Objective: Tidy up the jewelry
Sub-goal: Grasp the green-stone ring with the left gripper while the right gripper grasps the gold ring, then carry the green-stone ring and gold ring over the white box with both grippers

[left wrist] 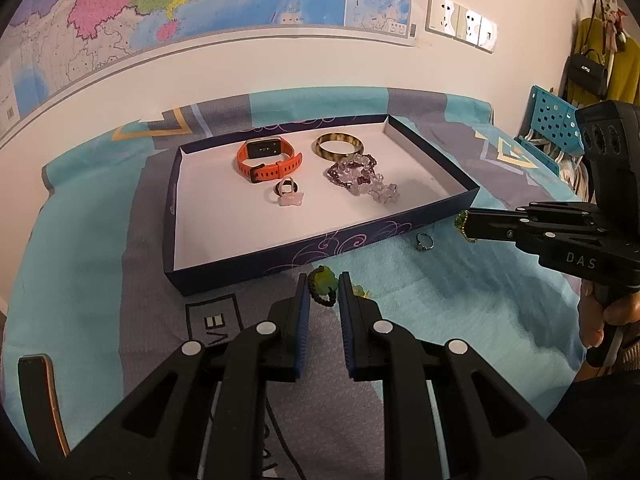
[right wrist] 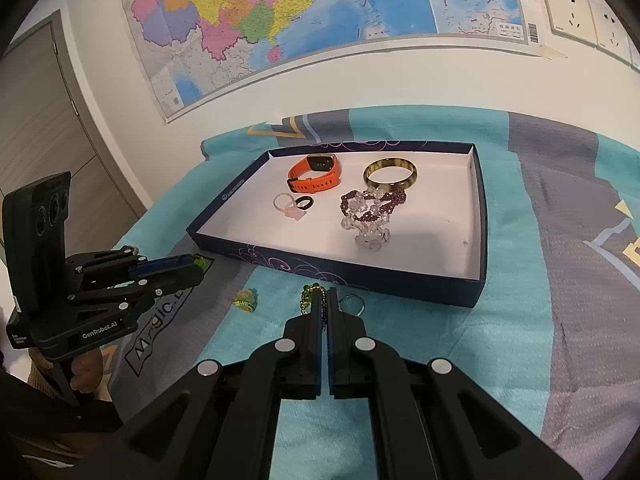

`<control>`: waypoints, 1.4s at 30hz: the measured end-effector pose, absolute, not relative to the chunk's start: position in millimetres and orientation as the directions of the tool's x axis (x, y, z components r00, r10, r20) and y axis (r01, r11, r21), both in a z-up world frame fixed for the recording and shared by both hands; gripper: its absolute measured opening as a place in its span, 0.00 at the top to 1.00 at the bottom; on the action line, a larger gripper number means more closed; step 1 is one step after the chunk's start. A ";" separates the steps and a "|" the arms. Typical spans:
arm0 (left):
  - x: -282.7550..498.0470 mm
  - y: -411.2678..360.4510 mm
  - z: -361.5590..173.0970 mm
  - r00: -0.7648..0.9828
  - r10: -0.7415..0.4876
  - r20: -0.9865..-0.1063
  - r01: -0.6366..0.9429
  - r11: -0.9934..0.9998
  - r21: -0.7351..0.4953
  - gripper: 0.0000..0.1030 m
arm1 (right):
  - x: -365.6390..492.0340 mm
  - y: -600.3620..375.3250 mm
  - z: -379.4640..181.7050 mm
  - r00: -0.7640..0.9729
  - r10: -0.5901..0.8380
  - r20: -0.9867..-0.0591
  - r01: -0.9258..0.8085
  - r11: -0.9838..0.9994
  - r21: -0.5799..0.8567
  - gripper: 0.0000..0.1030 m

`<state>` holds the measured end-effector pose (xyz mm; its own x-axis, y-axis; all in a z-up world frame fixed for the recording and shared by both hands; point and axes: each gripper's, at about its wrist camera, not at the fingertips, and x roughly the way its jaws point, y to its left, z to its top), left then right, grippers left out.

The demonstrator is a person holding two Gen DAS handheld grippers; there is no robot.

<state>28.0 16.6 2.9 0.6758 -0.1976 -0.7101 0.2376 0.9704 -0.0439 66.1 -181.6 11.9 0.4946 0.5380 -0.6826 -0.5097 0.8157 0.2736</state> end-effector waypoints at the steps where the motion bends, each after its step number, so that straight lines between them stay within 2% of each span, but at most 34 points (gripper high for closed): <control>1: 28.2 16.6 2.8 0.676 -0.198 -0.710 0.237 0.970 -0.044 0.86 | 66.2 -181.5 11.9 0.494 0.539 -0.682 -0.510 0.815 0.274 0.99; 42: 43.7 19.5 17.8 0.702 -0.221 -0.677 0.240 0.968 -0.068 0.85 | 93.1 -168.6 22.2 0.504 0.545 -0.670 -0.529 0.808 0.259 0.99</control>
<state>43.7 19.5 17.8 0.7017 -0.2214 -0.6772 0.2397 0.9684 -0.0682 93.1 -168.6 22.2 0.5040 0.5450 -0.6700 -0.5293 0.8079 0.2590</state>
